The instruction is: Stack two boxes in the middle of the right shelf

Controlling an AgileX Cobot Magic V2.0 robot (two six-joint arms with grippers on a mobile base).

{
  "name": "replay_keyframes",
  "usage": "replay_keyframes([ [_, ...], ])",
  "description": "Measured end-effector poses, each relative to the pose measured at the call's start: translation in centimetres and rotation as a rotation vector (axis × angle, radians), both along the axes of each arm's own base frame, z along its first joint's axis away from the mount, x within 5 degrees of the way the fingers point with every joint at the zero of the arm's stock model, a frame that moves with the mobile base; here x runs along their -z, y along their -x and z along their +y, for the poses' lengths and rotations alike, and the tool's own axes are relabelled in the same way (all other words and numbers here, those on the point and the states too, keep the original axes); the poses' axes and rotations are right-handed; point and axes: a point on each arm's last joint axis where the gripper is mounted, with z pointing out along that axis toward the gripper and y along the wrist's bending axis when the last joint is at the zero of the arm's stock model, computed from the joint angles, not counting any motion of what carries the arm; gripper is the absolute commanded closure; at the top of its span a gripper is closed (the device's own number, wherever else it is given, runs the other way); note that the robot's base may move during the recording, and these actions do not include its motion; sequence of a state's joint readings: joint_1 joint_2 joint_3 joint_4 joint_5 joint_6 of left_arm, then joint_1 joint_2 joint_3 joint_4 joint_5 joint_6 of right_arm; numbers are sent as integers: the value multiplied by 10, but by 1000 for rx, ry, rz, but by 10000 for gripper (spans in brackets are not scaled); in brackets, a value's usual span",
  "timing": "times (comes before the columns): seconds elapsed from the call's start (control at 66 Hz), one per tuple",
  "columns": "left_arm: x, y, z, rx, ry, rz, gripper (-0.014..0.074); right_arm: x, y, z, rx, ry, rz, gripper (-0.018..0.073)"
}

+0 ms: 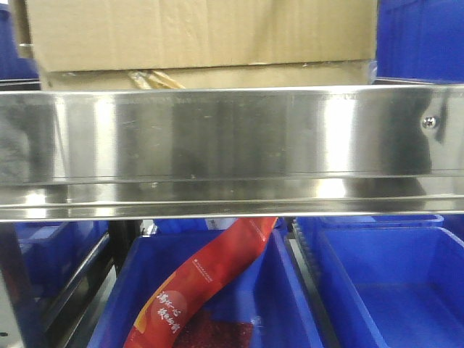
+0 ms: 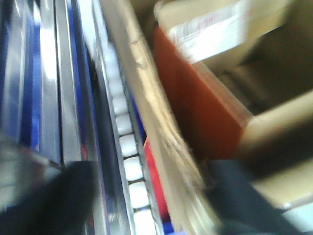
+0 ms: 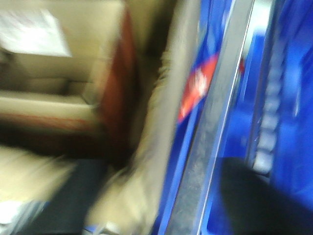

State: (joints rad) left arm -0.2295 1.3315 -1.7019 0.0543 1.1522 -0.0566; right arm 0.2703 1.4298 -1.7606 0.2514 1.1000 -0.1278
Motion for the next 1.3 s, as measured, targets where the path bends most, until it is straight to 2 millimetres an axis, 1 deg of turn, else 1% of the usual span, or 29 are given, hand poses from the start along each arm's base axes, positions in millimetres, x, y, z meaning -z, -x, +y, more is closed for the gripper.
replay_keyframes([
  [0.061, -4, 15, 3, 2, 10, -24, 587, -5, 13, -4, 2, -8, -24, 549],
  [0.091, -1, 21, 5, 3, 10, -26, 643, -8, 21, -6, 4, -14, -43, 609],
  [0.136, 2, 32, 7, 4, 12, -35, 710, -9, 32, -9, 7, -19, -57, 674],
  [0.182, 7, 41, 9, 5, 14, -50, 708, -5, 39, -11, 11, -22, -59, 729],
  [0.242, 16, 54, 12, 7, 18, -69, 707, -1, 51, -15, 12, -22, -77, 712],
  [0.288, 21, 63, 14, 9, 24, -98, 707, 7, 58, -17, 15, -20, -75, 711],
  [0.333, 27, 76, 17, 11, 32, -139, 707, 15, 65, -20, 20, -20, -83, 713],
  [0.348, 32, 79, 17, 12, 32, -139, 707, 17, 67, -20, 21, -17, -86, 713],
  [0.379, 37, 85, 19, 13, 37, -162, 707, 21, 72, -22, 27, -22, -99, 713],
  [0.454, 53, 102, 22, 19, 54, -233, 707, 39, 86, -27, 41, -27, -118, 713],
  [0.53, 68, 116, 25, 23, 67, -288, 707, 59, 99, -32, 49, -24, -133, 713],
  [0.591, 82, 128, 28, 26, 77, -334, 707, 75, 112, -36, 55, -21, -167, 713],
  [0.636, 89, 137, 30, 28, 84, -370, 707, 85, 119, -39, 62, -22, -190, 713],
  [0.651, 95, 139, 30, 28, 84, -369, 707, 86, 123, -41, 66, -27, -210, 713],
  [0.666, 97, 143, 31, 29, 88, -388, 707, 93, 125, -42, 68, -25, -209, 713],
  [0.697, 105, 148, 32, 30, 89, -395, 707, 98, 131, -44, 74, -29, -238, 713],
  [0.712, 108, 150, 33, 30, 91, -401, 707, 105, 133, -45, 76, -25, -238, 713],
  [0.788, 122, 163, 36, 32, 101, -447, 707, 124, 146, -50, 80, -15, -287, 713],
  [0.818, 131, 168, 37, 33, 103, -459, 707, 134, 153, -53, 82, -8, -320, 713],
  [0.939, 150, 182, 40, 38, 125, -559, 707, 156, 171, -60, 104, -16, -422, 713],
  [1.06, 164, 189, 41, 42, 142, -640, 707, 167, 182, -64, 117, -27, -485, 713],
  [1.151, 171, 192, 41, 43, 147, -664, 707, 167, 186, -66, 123, -36, -515, 713],
  [1.302, 170, 195, 42, 43, 152, -686, 707, 167, 186, -66, 127, -40, -528, 713],
])
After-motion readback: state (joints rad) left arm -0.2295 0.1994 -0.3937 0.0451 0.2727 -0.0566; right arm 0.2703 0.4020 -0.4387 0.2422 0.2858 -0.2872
